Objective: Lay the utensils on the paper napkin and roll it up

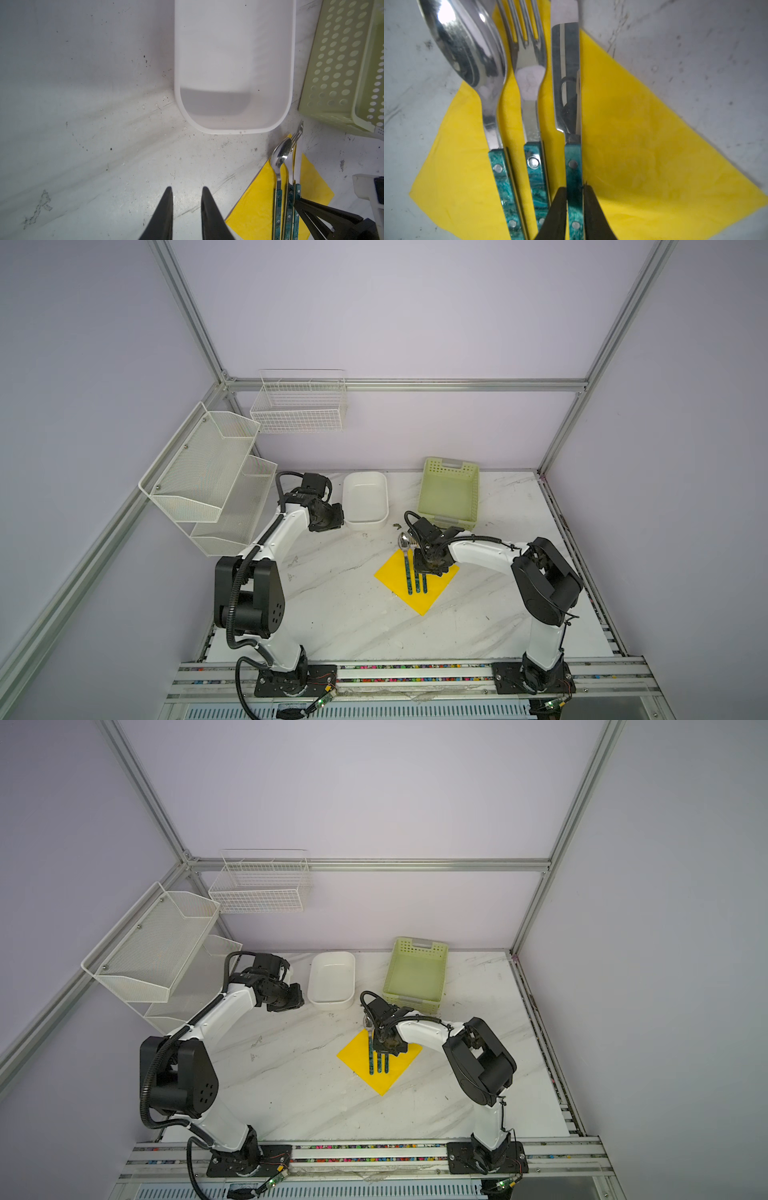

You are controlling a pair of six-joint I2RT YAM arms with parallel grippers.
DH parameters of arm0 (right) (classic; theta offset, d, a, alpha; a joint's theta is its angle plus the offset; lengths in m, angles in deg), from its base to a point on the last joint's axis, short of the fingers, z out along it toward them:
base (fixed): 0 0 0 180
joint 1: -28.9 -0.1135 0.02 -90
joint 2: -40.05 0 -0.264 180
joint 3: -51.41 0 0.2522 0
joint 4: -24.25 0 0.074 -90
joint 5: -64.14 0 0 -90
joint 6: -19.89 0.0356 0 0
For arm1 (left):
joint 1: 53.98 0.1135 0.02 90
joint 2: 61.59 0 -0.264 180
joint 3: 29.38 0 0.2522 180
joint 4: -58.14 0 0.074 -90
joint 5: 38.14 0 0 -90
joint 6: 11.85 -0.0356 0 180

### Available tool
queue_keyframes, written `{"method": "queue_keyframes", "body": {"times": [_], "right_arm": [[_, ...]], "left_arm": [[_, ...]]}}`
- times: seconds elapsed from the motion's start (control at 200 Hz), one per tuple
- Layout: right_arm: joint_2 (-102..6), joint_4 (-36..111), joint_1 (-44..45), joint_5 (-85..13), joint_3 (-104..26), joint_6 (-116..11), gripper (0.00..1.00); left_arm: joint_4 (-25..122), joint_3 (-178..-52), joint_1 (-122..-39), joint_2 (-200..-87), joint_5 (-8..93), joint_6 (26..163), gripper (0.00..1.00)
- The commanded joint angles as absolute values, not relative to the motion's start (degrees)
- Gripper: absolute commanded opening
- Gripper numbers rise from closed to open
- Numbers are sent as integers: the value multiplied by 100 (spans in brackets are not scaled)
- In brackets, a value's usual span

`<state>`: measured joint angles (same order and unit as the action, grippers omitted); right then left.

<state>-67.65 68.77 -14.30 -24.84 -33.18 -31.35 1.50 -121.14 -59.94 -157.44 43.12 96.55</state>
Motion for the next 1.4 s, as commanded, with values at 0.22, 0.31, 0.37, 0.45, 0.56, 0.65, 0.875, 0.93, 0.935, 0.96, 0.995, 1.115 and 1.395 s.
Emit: {"method": "queue_keyframes", "body": {"times": [0.22,0.31,0.37,0.45,0.56,0.65,0.875,0.93,0.935,0.96,0.995,1.115,1.395], "right_arm": [[-6850,7000,-1461,-2433,-3451,-3127,16],[-6842,6992,-1459,-2428,-3474,-3128,15],[-6841,6994,-1456,-2432,-3480,-3136,14],[-6844,7008,-1454,-2437,-3494,-3160,13],[-6858,7043,-1461,-2436,-3526,-3170,12],[-6900,7104,-1460,-2423,-3563,-3171,12],[-6938,7097,-1461,-2419,-3569,-3190,19],[-6954,7083,-1461,-2435,-3579,-3192,19],[-6954,7081,-1461,-2436,-3581,-3190,19],[-6963,7079,-1461,-2434,-3583,-3197,20],[-6972,7079,-1460,-2422,-3576,-3199,21],[-6993,7072,-1461,-2415,-3592,-3205,22],[-7030,7097,-1461,-2399,-3606,-3211,21]], "left_arm": [[171,-11924,-5963,-15458,4369,9583,24],[168,-11928,-5962,-15457,4373,9585,24],[171,-11929,-5965,-15467,4366,9582,24],[162,-11934,-5961,-15468,4368,9582,24],[157,-11934,-5964,-15467,4394,9582,24],[154,-11934,-5962,-15475,4404,9582,24],[155,-11929,-5961,-15486,4397,9585,24],[157,-11934,-5961,-15494,4389,9586,24],[153,-11934,-5961,-15493,4392,9589,24],[157,-11934,-5962,-15497,4388,9583,24],[150,-11934,-5965,-15506,4379,9583,24],[153,-11934,-5961,-15510,4368,9595,24],[140,-11928,-5961,-15519,4369,9583,24]]}}
